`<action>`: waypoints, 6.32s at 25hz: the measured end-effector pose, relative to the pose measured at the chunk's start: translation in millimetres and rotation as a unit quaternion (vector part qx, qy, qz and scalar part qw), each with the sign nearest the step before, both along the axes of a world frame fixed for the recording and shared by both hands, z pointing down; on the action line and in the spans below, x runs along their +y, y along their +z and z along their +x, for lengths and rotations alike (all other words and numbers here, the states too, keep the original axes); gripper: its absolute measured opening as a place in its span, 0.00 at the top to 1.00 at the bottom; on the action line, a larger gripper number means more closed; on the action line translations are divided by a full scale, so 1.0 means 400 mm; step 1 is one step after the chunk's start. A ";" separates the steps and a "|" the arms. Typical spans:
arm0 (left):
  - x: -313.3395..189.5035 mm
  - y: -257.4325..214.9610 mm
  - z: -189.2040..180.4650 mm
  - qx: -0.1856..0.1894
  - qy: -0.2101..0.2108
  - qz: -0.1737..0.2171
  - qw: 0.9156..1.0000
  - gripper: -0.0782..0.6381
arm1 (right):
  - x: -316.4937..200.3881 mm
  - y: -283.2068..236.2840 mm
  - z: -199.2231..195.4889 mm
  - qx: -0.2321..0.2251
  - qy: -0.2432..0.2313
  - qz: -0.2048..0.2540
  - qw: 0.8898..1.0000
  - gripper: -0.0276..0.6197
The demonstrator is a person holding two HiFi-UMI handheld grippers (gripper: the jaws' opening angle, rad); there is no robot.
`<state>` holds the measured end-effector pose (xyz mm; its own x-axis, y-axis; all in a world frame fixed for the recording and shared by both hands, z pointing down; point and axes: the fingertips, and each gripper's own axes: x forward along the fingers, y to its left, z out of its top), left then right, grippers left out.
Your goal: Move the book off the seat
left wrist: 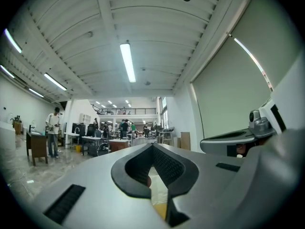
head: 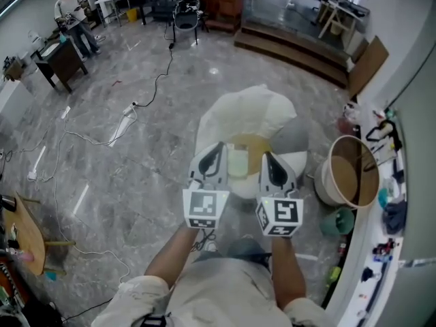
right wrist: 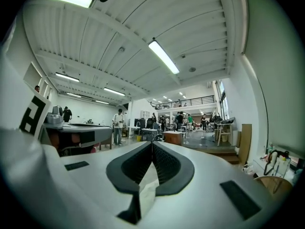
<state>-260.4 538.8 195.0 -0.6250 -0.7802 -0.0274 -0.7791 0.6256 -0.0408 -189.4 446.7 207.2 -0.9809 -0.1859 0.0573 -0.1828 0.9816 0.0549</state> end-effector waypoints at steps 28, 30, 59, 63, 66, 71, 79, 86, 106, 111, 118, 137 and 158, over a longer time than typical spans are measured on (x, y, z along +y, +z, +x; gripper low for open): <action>-0.588 0.350 -0.403 0.113 -0.057 -0.089 0.988 0.88 | -0.644 0.318 -0.406 0.077 -0.038 -0.128 0.988 0.95; -0.589 0.417 -0.431 0.130 -0.061 -0.109 0.984 0.88 | -0.648 0.383 -0.438 0.098 -0.038 -0.137 0.985 0.95; -0.495 1.880 -0.599 0.522 -0.057 -0.327 0.785 0.76 | -0.573 1.807 -0.623 0.442 0.096 -0.302 0.840 0.83; -0.487 1.982 -0.594 0.543 -0.054 -0.332 0.770 0.71 | -0.576 1.915 -0.625 0.456 0.100 -0.308 0.829 0.76; -0.494 2.046 -0.592 0.549 -0.046 -0.335 0.765 0.66 | -0.577 1.990 -0.620 0.472 0.103 -0.310 0.819 0.69; -0.516 2.146 -0.598 0.556 -0.038 -0.336 0.759 0.62 | -0.578 2.100 -0.615 0.486 0.100 -0.324 0.806 0.58; -0.548 2.235 -0.574 0.531 0.006 -0.374 0.760 0.57 | -0.580 2.188 -0.610 0.484 0.076 -0.333 0.806 0.57; -0.556 2.230 -0.576 0.535 -0.003 -0.384 0.753 0.57 | -0.587 2.181 -0.612 0.497 0.082 -0.334 0.797 0.57; -0.719 1.748 -0.614 0.458 0.009 -0.361 0.812 0.57 | -0.734 1.711 -0.617 0.396 0.121 -0.327 0.850 0.57; -0.804 1.546 -0.583 0.439 0.024 -0.343 0.830 0.57 | -0.813 1.505 -0.576 0.361 0.140 -0.315 0.867 0.57; -0.974 1.261 -0.498 0.394 0.076 -0.335 0.853 0.57 | -0.965 1.210 -0.460 0.292 0.213 -0.307 0.881 0.59; -1.351 0.777 0.005 0.266 0.286 -0.313 0.866 0.57 | -1.219 0.714 0.127 0.120 0.434 -0.274 0.850 0.63; -1.636 0.599 0.817 0.164 0.415 -0.318 0.836 0.57 | -1.397 0.564 0.962 0.027 0.557 -0.266 0.786 0.64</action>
<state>66.5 -115.7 434.4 0.2464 -0.7404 0.6254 -0.9689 -0.2028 0.1416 195.3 -112.2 432.9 -0.2196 -0.8640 0.4532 -0.9571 0.1008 -0.2715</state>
